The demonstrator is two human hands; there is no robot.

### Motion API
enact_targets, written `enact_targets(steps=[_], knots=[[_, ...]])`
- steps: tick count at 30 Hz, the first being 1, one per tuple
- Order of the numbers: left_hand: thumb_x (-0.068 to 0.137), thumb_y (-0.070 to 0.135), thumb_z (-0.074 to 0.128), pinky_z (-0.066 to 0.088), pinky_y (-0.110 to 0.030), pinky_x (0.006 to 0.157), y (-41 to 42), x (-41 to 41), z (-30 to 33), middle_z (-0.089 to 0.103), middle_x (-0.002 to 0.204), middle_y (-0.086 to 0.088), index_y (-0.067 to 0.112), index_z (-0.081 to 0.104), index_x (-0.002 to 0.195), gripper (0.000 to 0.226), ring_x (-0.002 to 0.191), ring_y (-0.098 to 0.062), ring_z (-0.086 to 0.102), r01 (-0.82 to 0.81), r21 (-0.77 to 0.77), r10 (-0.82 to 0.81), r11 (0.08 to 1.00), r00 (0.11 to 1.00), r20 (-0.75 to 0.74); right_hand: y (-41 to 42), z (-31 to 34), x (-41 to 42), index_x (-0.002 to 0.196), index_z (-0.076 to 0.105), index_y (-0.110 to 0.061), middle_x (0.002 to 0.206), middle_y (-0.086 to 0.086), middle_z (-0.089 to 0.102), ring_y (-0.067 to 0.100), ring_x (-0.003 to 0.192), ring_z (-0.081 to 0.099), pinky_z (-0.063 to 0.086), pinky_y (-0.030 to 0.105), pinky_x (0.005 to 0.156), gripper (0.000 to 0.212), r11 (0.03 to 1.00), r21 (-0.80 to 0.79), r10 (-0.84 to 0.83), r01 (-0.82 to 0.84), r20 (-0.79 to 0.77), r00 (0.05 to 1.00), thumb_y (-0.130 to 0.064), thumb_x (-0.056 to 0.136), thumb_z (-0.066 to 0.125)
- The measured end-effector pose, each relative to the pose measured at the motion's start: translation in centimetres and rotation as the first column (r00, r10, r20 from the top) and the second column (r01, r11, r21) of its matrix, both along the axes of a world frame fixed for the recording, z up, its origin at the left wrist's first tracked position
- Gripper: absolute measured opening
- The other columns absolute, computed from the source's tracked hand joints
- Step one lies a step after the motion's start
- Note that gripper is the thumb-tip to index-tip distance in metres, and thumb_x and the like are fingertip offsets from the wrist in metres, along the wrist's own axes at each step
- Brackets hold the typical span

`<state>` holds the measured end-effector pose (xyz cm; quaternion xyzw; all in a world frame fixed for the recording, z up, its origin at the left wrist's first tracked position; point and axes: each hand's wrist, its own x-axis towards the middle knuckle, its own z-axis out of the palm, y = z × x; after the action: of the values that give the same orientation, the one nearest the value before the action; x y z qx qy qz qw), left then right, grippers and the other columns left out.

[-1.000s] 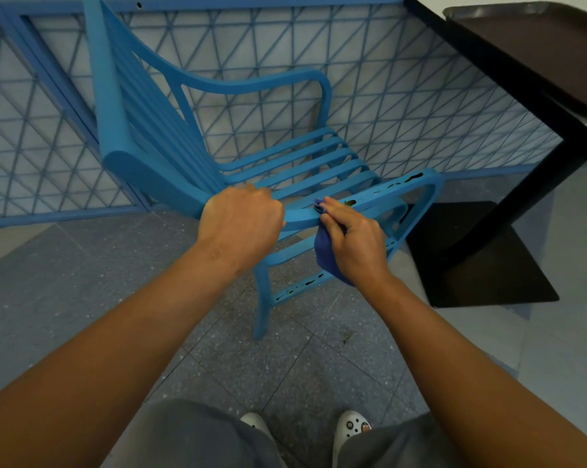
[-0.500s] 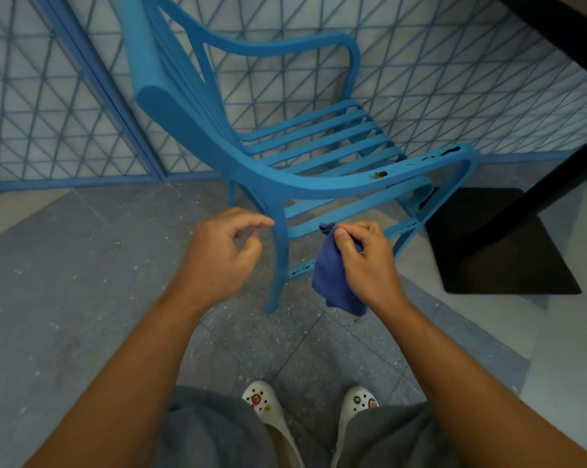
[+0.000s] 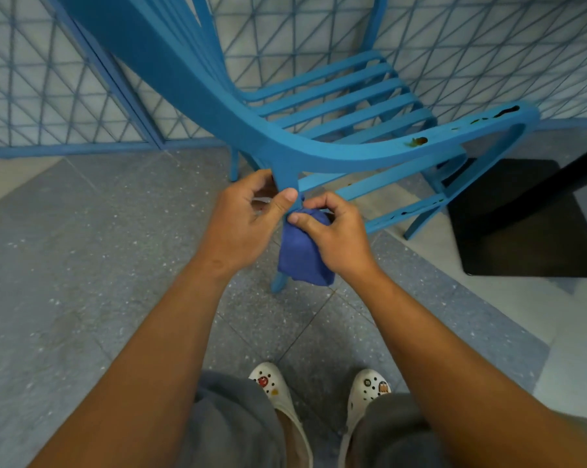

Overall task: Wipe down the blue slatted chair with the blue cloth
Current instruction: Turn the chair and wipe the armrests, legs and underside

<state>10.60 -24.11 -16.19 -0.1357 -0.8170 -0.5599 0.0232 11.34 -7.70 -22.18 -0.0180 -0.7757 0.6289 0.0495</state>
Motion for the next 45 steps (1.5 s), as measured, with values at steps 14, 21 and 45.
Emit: enact_targets(steps=[14, 21, 45], knots=[[0.090, 0.022, 0.075, 0.058, -0.033, 0.088, -1.2, -1.5, -2.3, 0.078, 0.099, 0.008, 0.033, 0.073, 0.108, 0.021, 0.092, -0.010, 0.074, 0.101, -0.149, -0.085, 0.984, 0.990, 0.110, 1.8, -4.4, -1.4, 0.080, 0.072, -0.015, 0.085, -0.003, 0.069, 0.013, 0.082, 0.064, 0.052, 0.035, 0.077, 0.023, 0.948, 0.292, 0.104, -0.126, 0.088, 0.991, -0.033, 0.075, 0.086], [0.093, 0.034, 0.065, 0.054, -0.023, 0.088, -1.4, -1.6, -2.1, 0.076, 0.105, 0.014, 0.031, 0.072, 0.113, 0.021, 0.099, 0.002, 0.070, 0.124, -0.150, -0.110, 0.981, 0.989, 0.095, 2.2, -4.1, -1.9, 0.074, 0.069, -0.022, 0.077, -0.009, 0.070, 0.010, 0.076, 0.064, 0.052, 0.038, 0.074, 0.018, 0.926, 0.323, 0.169, -0.194, 0.102, 0.980, -0.032, 0.078, 0.084], [0.092, 0.065, 0.052, 0.055, -0.051, 0.079, -1.6, -1.9, -2.3, 0.077, 0.094, -0.008, 0.024, 0.076, 0.110, 0.050, 0.092, -0.030, 0.072, 0.123, -0.234, -0.111, 0.964, 0.992, 0.067, 1.0, -1.8, 0.3, 0.089, 0.073, -0.017, 0.085, -0.008, 0.071, 0.011, 0.084, 0.067, 0.054, 0.033, 0.079, 0.011, 0.990, 0.141, 0.029, -0.022, -0.049, 0.998, -0.028, 0.091, 0.072]])
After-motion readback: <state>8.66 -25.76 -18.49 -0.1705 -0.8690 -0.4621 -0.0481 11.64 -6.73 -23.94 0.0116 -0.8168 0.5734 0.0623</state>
